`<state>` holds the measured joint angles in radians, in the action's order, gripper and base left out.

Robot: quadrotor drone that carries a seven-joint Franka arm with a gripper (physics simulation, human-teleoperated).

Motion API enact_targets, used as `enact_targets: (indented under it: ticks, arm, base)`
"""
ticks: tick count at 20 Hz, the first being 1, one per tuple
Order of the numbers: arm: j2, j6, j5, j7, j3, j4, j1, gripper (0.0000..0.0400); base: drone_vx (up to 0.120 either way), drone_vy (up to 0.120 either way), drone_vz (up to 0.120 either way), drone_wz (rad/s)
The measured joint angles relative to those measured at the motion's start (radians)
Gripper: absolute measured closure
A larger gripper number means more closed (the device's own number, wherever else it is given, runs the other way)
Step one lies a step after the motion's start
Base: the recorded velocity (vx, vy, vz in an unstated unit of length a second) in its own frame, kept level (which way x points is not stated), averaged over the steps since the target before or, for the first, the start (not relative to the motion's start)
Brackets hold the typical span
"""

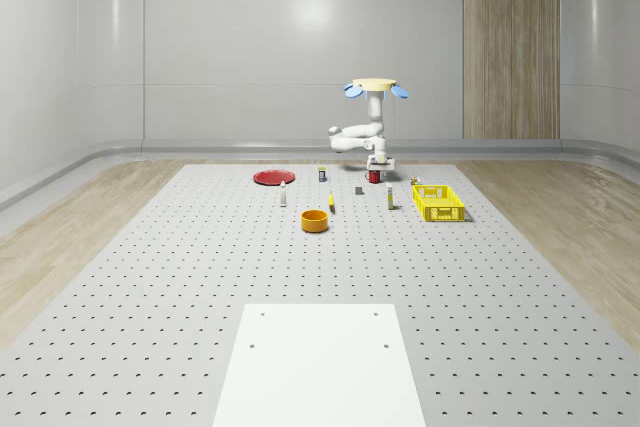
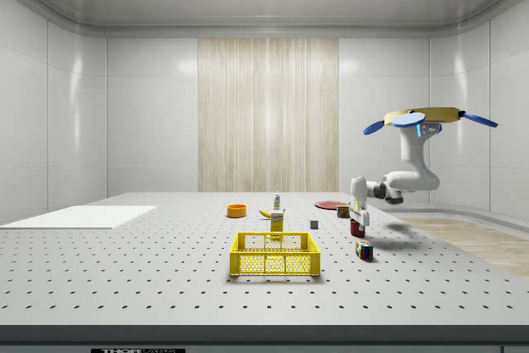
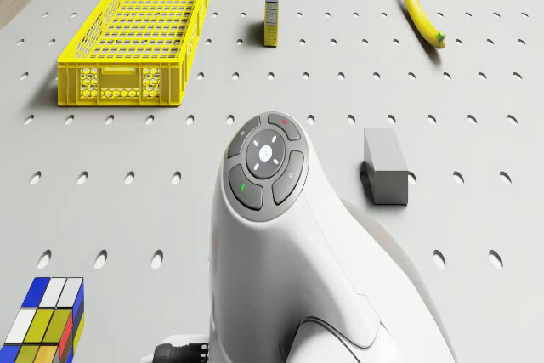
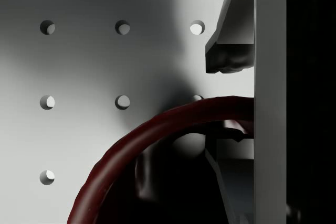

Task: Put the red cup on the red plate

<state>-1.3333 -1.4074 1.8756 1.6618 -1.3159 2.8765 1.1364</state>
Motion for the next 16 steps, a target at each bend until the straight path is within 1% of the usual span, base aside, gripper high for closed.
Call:
enact_targets:
  ticks: [2, 8, 10, 11, 16]
  arm:
    - [-0.006, -0.006, -0.003, 0.002, -0.001, 0.000, 0.002, 0.0277]
    - [-0.019, -0.014, -0.015, -0.034, -0.013, 0.000, 0.007, 0.0280]
    - [-0.021, -0.010, -0.037, -0.020, -0.034, 0.003, 0.010, 0.0288]
    - [-0.022, -0.009, -0.048, -0.013, -0.045, 0.004, 0.011, 0.0291]
    - [-0.033, -0.010, -0.086, 0.010, -0.081, 0.006, 0.019, 0.0298]
  base:
    - [0.000, 0.000, 0.000, 0.000]
    - [0.000, 0.000, 0.007, 0.000]
    - [0.000, 0.000, 0.120, 0.000]
    - [0.040, -0.080, 0.120, 0.000]
    - [0.120, -0.120, 0.120, 0.000]
